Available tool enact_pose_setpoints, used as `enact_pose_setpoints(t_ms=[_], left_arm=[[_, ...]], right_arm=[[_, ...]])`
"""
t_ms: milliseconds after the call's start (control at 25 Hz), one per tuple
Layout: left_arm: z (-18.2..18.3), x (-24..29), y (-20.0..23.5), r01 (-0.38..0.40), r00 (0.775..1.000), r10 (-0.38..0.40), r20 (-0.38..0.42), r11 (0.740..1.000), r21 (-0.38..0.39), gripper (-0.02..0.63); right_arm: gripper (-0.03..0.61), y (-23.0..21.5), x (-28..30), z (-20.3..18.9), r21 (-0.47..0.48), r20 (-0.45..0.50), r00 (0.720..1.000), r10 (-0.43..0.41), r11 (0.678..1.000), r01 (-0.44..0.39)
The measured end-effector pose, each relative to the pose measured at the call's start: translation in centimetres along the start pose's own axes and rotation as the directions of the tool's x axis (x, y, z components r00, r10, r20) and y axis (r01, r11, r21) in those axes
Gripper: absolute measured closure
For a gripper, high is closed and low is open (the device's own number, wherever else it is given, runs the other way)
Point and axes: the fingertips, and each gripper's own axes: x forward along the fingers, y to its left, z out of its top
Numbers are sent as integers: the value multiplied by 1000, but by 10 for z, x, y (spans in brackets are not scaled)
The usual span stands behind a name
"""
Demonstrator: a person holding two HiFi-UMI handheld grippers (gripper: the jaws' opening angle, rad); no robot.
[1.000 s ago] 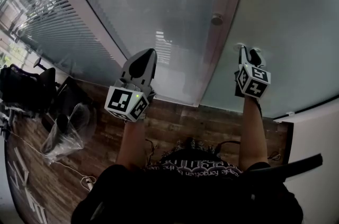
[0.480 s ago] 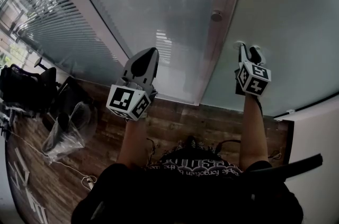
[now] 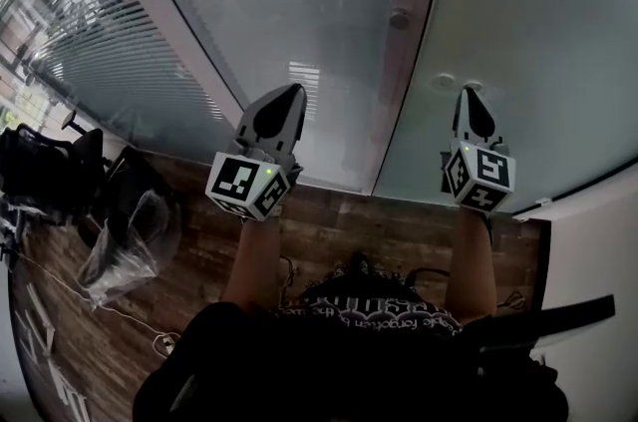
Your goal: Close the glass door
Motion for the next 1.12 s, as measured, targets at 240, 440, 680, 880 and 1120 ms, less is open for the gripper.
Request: enact_pose_setpoints(t_ms=[240, 440, 680, 880, 1120], left_arm=[[-5, -3, -17, 19, 1000, -19, -12, 1000, -12, 612], [-3, -2, -24, 20, 1000, -21, -23, 1000, -6, 612], [-5, -9, -20, 0, 999, -1, -40, 1000, -3, 612], [-9, -12, -18, -11, 999, 10, -51, 1000, -14, 612], [-8, -16, -16, -14, 998, 14, -54, 1000, -14, 612]], right_arm=[[575, 11, -40, 27, -51, 103, 995, 14, 999, -9], [575, 2, -55, 28, -45, 103, 994, -35, 998, 40], [575, 11, -65, 27, -55, 106, 993, -41, 997, 47], [575, 13, -67, 23, -61, 96, 995, -35, 997, 41], [575, 14, -67, 23, -64, 91, 995, -43, 997, 49]])
